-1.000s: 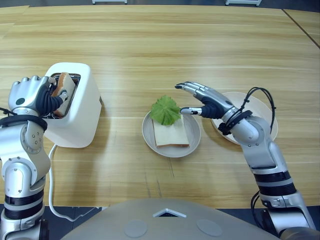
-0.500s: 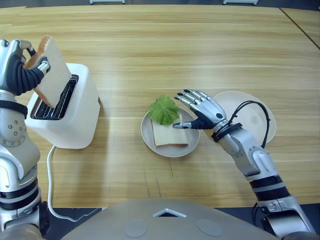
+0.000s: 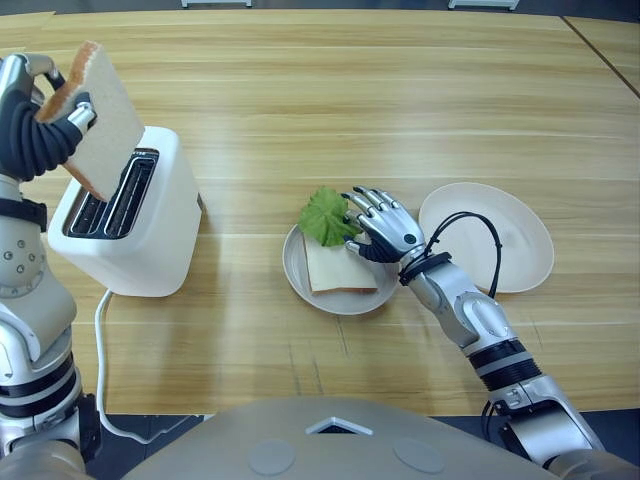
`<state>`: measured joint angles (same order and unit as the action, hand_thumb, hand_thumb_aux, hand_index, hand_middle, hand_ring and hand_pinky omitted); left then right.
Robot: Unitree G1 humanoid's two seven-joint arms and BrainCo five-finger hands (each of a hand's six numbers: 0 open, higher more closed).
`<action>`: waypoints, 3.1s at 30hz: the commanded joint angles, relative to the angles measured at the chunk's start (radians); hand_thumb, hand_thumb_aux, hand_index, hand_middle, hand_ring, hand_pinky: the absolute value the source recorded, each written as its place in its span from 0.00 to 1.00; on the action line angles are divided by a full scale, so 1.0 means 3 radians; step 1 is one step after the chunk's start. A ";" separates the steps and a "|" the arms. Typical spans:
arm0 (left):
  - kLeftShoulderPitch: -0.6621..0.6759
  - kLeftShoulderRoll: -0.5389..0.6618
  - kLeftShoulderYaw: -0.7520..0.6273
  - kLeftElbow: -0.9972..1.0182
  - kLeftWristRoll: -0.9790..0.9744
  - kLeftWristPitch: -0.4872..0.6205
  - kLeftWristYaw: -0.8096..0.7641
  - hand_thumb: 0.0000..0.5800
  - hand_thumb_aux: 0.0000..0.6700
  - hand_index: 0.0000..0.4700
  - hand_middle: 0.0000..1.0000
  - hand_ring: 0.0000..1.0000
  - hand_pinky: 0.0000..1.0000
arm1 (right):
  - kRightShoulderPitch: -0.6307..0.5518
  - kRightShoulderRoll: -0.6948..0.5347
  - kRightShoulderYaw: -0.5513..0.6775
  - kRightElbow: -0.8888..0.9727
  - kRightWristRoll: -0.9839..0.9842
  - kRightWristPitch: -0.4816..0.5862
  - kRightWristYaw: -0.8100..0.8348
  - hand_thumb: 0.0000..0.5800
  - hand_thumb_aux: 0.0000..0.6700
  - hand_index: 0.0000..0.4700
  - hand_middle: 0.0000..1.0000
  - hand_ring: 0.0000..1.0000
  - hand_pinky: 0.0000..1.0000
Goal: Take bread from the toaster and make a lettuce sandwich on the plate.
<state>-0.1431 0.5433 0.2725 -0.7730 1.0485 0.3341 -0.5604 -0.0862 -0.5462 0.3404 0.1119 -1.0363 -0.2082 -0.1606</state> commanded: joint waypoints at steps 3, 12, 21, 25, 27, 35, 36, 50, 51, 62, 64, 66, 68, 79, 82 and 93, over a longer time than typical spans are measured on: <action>-0.0092 -0.0033 -0.0009 -0.0149 -0.0070 0.0028 -0.0054 1.00 1.00 1.00 1.00 1.00 1.00 | -0.0058 -0.0014 0.0042 0.0011 0.0024 0.0014 -0.0043 1.00 1.00 1.00 0.00 0.00 0.00; -0.0264 -0.0065 -0.0133 -0.0235 -0.0075 0.0081 -0.0205 1.00 1.00 1.00 1.00 1.00 1.00 | 0.0230 -0.0134 -0.0226 -0.0709 0.0853 -0.0064 0.0638 1.00 1.00 1.00 0.00 0.00 0.00; -0.0321 -0.0188 -0.0377 -0.0230 -0.0065 0.0117 -0.0318 1.00 1.00 1.00 1.00 1.00 1.00 | 0.0552 -0.0526 -0.0355 -0.1126 0.1114 0.0028 0.1525 1.00 1.00 1.00 0.00 0.00 0.00; -0.0284 -0.0218 -0.0429 -0.0220 -0.0048 0.0108 -0.0325 1.00 1.00 1.00 1.00 1.00 1.00 | 0.0645 -0.0622 -0.0380 -0.1109 0.0944 0.0029 0.1537 1.00 1.00 1.00 0.00 0.00 0.00; -0.0264 -0.0227 -0.0444 -0.0214 -0.0051 0.0098 -0.0329 1.00 1.00 1.00 1.00 1.00 1.00 | 0.0648 -0.0650 -0.0372 -0.1096 0.0833 0.0032 0.1516 1.00 1.00 1.00 0.00 0.00 0.00; -0.0223 -0.0301 -0.0553 -0.0177 -0.0050 0.0075 -0.0317 1.00 1.00 1.00 1.00 1.00 1.00 | 0.0663 -0.0652 -0.0380 -0.1194 0.0727 0.0029 0.1546 1.00 1.00 1.00 0.00 0.00 0.00; -0.0231 -0.0336 -0.0597 -0.0168 -0.0074 0.0085 -0.0325 1.00 1.00 1.00 1.00 1.00 1.00 | 0.0661 -0.0642 -0.0384 -0.1206 0.0717 0.0036 0.1537 1.00 1.00 1.00 0.00 0.00 0.00; -0.0152 -0.0641 -0.1176 0.0032 -0.0172 0.0010 -0.0330 1.00 1.00 1.00 1.00 1.00 1.00 | 0.0387 -0.0906 -0.0660 -0.1280 0.0112 0.0128 0.1335 0.00 0.00 0.00 0.00 0.00 0.00; -0.0142 -0.0669 -0.1221 0.0038 -0.0179 0.0009 -0.0336 1.00 1.00 1.00 1.00 1.00 1.00 | 0.0374 -0.0942 -0.0709 -0.1312 0.0127 0.0125 0.1367 0.00 0.00 0.00 0.00 0.00 0.00; -0.0222 -0.1276 -0.1918 0.0521 -0.0656 0.0135 -0.0375 1.00 1.00 1.00 1.00 1.00 1.00 | 0.0364 -0.0998 -0.1542 -0.1474 0.1442 -0.0203 0.1375 0.00 0.00 0.00 0.00 0.00 0.00; -0.0182 -0.1392 -0.1960 0.0728 -0.0991 0.0191 -0.0427 1.00 1.00 1.00 1.00 1.00 1.00 | 0.0572 -0.1021 -0.1662 -0.1582 0.1994 -0.0363 0.1572 0.00 0.00 0.00 0.00 0.00 0.00; -0.0161 -0.1509 -0.1928 0.0953 -0.1429 0.0214 -0.0468 1.00 1.00 1.00 1.00 1.00 1.00 | 0.0858 -0.1045 -0.1716 -0.1766 0.2656 -0.0456 0.1886 0.00 0.00 0.00 0.00 0.00 0.00; -0.0186 -0.1599 -0.1884 0.1121 -0.1807 0.0242 -0.0517 1.00 1.00 1.00 1.00 1.00 1.00 | 0.1075 -0.1060 -0.1669 -0.1992 0.3184 -0.0478 0.2163 0.00 0.00 0.00 0.00 0.00 0.00; -0.0587 -0.1552 -0.2141 0.2066 -0.2365 -0.0035 -0.0319 1.00 1.00 1.00 1.00 1.00 1.00 | 0.1505 -0.1088 -0.1450 -0.2120 0.3303 -0.0583 0.2767 0.00 0.00 0.00 0.00 0.00 0.00; -0.0752 -0.1502 -0.2201 0.2328 -0.2321 -0.0194 -0.0208 1.00 1.00 1.00 1.00 1.00 1.00 | 0.1441 -0.1084 -0.1405 -0.2024 0.3168 -0.0613 0.2786 0.00 0.00 0.00 0.00 0.00 0.00; -0.1093 -0.1560 -0.2320 0.2965 -0.2333 -0.0284 0.0036 1.00 1.00 1.00 1.00 1.00 1.00 | 0.1187 -0.0970 -0.1226 -0.1724 0.2386 -0.0746 0.2586 0.00 0.00 0.00 0.00 0.00 0.00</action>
<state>-0.4580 0.0787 -0.4103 0.0840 0.3427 0.2448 -0.5659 0.2842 -0.8447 -0.0455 -0.4207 -0.2849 -0.4290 0.6223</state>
